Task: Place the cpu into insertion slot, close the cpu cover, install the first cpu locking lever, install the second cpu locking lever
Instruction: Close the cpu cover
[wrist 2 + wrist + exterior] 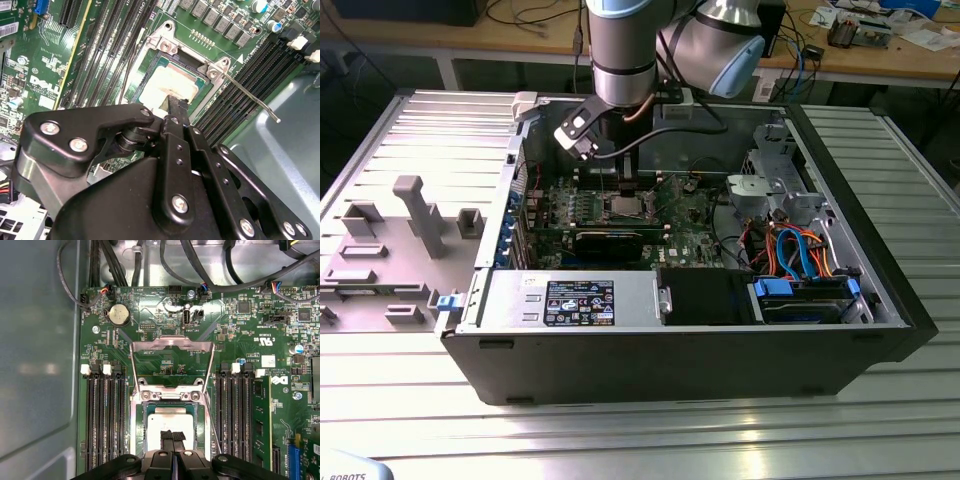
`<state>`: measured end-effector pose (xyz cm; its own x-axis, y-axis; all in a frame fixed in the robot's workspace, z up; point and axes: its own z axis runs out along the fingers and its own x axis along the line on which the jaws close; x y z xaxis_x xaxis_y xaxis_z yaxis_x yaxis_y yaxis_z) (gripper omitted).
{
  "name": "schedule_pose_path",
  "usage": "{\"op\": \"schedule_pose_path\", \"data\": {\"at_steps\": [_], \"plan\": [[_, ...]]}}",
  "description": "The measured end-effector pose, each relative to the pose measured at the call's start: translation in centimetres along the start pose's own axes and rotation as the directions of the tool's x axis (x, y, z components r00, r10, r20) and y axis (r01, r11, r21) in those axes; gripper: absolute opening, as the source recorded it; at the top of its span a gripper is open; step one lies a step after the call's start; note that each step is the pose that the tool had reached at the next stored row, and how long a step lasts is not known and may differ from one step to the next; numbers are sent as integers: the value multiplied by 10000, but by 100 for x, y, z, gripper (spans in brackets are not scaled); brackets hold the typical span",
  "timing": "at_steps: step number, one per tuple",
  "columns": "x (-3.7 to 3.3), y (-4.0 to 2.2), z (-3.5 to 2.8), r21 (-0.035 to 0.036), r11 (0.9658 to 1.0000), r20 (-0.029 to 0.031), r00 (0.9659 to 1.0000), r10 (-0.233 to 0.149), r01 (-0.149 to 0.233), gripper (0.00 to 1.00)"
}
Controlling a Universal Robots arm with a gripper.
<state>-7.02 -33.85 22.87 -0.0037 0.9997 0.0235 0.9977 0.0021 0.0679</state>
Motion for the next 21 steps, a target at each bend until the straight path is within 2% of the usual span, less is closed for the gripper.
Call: {"op": "schedule_pose_path", "data": {"at_steps": [14,21], "plan": [[1,3,-38,1,10000,1,10000,0,0,11],[2,6,-91,0,10000,0,10000,0,0,11]]}}
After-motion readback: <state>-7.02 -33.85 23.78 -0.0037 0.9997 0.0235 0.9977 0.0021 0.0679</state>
